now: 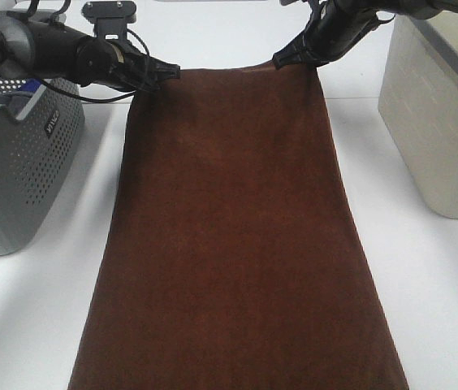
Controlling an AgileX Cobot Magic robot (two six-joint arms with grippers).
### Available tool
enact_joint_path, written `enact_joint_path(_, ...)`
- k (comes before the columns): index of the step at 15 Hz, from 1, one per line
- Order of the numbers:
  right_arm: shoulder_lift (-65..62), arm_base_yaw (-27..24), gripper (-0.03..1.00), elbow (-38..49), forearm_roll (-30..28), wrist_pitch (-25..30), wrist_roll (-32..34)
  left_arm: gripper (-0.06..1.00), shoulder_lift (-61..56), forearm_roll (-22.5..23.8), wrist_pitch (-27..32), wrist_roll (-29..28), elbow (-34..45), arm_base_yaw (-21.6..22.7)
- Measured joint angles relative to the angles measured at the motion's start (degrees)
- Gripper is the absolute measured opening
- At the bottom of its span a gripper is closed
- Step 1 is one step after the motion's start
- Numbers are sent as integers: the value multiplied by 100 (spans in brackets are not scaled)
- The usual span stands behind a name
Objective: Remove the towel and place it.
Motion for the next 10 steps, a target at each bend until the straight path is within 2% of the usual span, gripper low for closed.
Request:
enact_joint_path(3,126,-103,0,0,-11,-533,0,1,115,34,-665,189,-132,40)
enact_joint_path(7,470,-126,0,0,-212,-1226,0,1,699,57,-756,229,-980,138)
enact_joint_path(10,682,-212,0,0,-258,-1713,69,1,1094,57,-934,229,-1318,143)
